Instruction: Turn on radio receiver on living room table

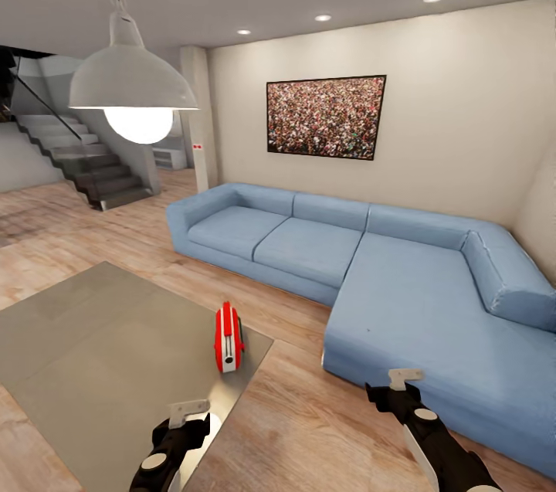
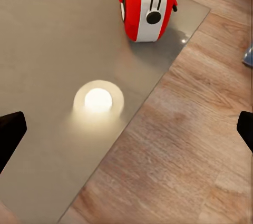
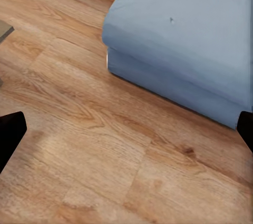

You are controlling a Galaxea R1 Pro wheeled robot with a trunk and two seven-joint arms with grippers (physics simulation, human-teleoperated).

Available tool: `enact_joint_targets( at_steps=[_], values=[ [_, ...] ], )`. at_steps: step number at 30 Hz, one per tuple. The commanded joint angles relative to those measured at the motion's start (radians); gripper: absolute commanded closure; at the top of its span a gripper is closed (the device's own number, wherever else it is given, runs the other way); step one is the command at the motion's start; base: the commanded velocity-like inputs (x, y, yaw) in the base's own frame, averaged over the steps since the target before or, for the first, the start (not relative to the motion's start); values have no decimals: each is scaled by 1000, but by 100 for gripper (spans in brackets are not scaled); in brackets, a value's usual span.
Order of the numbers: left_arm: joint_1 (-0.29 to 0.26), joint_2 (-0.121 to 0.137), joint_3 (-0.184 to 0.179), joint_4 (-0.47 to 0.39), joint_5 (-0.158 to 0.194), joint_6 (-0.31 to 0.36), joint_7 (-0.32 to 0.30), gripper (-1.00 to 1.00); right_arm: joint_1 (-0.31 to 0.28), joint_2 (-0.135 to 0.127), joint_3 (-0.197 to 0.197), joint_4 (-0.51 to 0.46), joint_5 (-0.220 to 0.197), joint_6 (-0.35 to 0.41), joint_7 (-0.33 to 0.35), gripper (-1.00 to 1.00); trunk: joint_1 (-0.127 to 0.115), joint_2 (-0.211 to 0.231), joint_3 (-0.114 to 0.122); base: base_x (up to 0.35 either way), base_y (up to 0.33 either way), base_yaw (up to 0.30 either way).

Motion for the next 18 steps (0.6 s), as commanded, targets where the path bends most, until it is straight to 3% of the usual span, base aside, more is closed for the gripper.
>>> enact_joint_targets(
  at_steps=[1,11,18],
  values=[
    [0,0,0,0,0,0,0,-100,0,0,0,0,0,0,0,-100,0,0,0,0,-54,0],
    [1,0,-1,0,0,-1,0,-100,0,0,0,0,-1,0,0,-100,0,0,0,0,-7,11],
    [2,0,0,0,0,-1,0,-100,0,0,0,0,-1,0,-1,-100,0,0,0,0,0,227]
  ],
)
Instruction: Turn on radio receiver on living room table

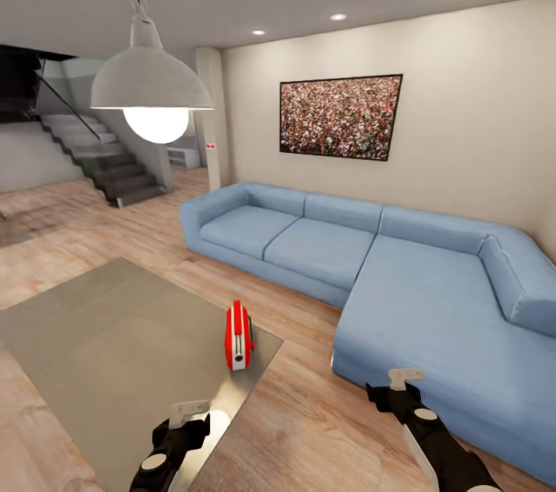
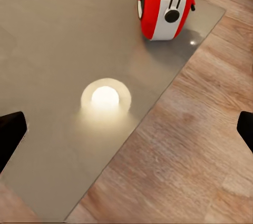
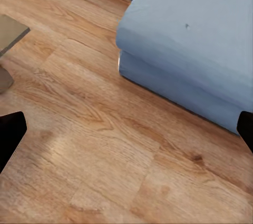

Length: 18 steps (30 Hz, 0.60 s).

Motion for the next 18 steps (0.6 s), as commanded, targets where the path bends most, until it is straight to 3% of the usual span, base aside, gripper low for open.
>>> enact_joint_targets(
  at_steps=[1,18],
  values=[
    [0,0,0,0,0,0,0,-100,0,0,0,0,0,0,0,-100,0,0,0,0,0,290],
    [0,-1,-1,0,0,0,0,-100,0,0,0,1,0,0,0,-100,0,0,0,0,0,288]
  ],
)
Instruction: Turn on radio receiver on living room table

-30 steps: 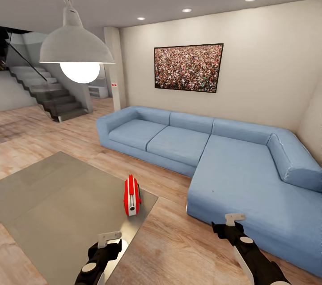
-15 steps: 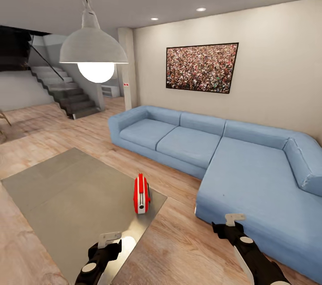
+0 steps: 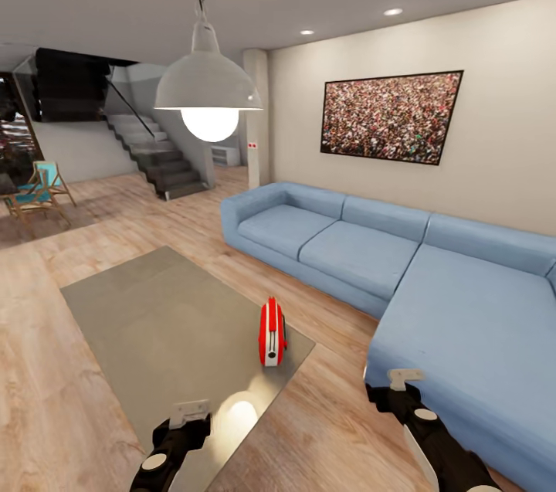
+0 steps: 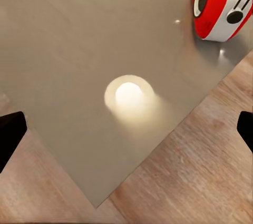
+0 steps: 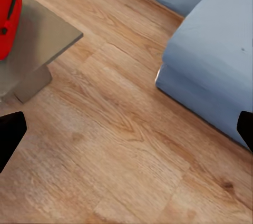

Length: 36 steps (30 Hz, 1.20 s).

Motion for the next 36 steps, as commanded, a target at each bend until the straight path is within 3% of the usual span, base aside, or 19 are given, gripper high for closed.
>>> enact_joint_targets(
  at_steps=[1,19,36],
  values=[
    [0,0,0,0,0,0,0,-100,0,0,0,2,0,0,0,-100,0,0,0,0,0,234],
    [0,-3,-1,0,0,0,0,-100,0,0,0,10,1,0,0,-100,0,0,0,0,-10,235],
    [0,-3,-1,0,-2,0,2,-100,0,0,0,10,2,0,1,-100,0,0,0,163,-255,50]
  ],
)
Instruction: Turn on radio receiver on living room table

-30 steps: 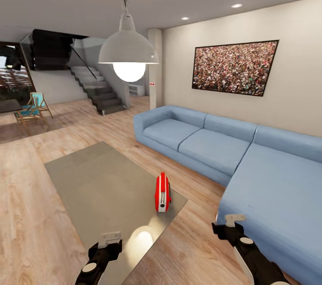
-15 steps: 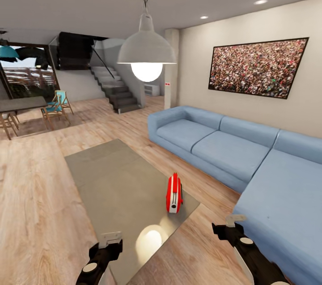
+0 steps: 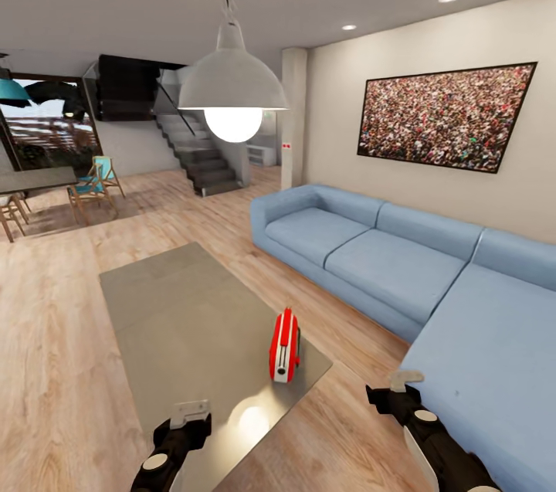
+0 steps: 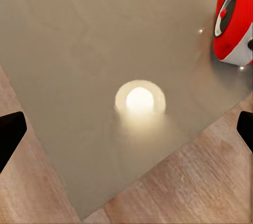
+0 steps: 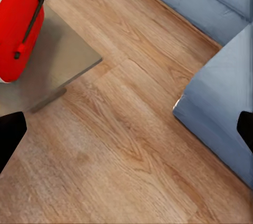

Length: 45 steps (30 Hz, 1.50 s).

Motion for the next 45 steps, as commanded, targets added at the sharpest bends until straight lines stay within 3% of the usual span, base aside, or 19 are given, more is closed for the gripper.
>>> enact_joint_targets(
  at_steps=[1,14,29,34,36,40,45],
  values=[
    [0,1,0,0,1,0,0,-100,0,0,0,0,0,0,0,-100,0,0,0,210,-240,0],
    [0,5,1,0,3,-1,-2,-100,0,0,0,0,0,0,0,-100,0,0,0,201,-75,0],
    [0,2,0,0,3,-7,-2,-100,-2,9,-2,-10,1,13,-3,-100,0,0,0,11,4,0],
    [0,2,0,0,2,-30,-1,-100,-13,70,-2,-15,2,30,-6,-100,0,0,0,0,0,0],
    [0,4,0,0,0,-35,0,-100,-20,111,-2,-15,3,47,-9,-100,0,0,0,0,0,0],
    [0,-1,-1,0,-1,-39,0,-100,-81,172,-1,-16,6,93,-11,-100,0,0,0,0,0,0],
    [0,-4,0,0,-1,-55,0,-100,-216,189,-3,-57,-1,234,-7,-100,0,0,0,0,0,0]
  ],
)
